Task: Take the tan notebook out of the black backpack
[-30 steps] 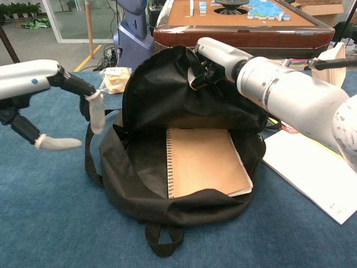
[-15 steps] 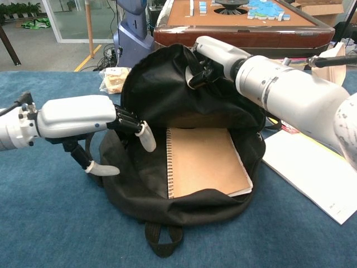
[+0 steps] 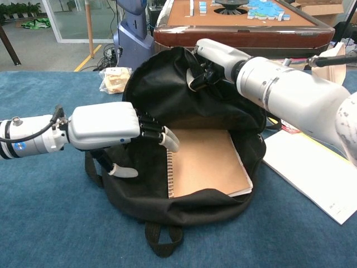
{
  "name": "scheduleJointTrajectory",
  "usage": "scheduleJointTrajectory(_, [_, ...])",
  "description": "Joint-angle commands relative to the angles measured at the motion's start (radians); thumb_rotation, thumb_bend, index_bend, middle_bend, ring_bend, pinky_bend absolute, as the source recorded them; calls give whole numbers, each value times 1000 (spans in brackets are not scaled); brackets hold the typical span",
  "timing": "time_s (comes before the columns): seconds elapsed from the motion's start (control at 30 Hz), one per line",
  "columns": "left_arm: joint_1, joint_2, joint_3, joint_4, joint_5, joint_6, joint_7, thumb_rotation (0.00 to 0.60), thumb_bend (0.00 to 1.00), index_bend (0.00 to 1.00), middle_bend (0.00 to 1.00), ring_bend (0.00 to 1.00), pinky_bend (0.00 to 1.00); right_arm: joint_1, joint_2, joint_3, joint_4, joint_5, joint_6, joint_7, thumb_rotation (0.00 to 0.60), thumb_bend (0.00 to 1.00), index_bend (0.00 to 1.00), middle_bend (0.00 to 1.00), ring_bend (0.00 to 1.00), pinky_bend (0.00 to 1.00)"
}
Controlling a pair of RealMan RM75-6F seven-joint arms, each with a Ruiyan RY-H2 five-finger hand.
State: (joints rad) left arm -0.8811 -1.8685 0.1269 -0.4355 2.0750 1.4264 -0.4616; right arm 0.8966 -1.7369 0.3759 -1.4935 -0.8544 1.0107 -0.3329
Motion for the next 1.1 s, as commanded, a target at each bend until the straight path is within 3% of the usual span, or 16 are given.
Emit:
scheduleJointTrajectory(0.03, [-12,-35,25,41,-9,11,-10,600,248,202,208,239,303,3,-1,0,3,2,-2,1,600,816,743,356,173,143])
scheduleJointTrajectory(0.6, [-42,-138,84,147,-74,-59,-34,600,248,157,168,201,288,10,-2,-13,17,14,-9,1,600,814,738,350,173,143])
scheduleJointTrajectory(1.1, [-31,-196,78,173,-154,-90,-30,600,207,0,8,69,214,4,9,-20,13,16,-3,6,600,814,738,350,173,143])
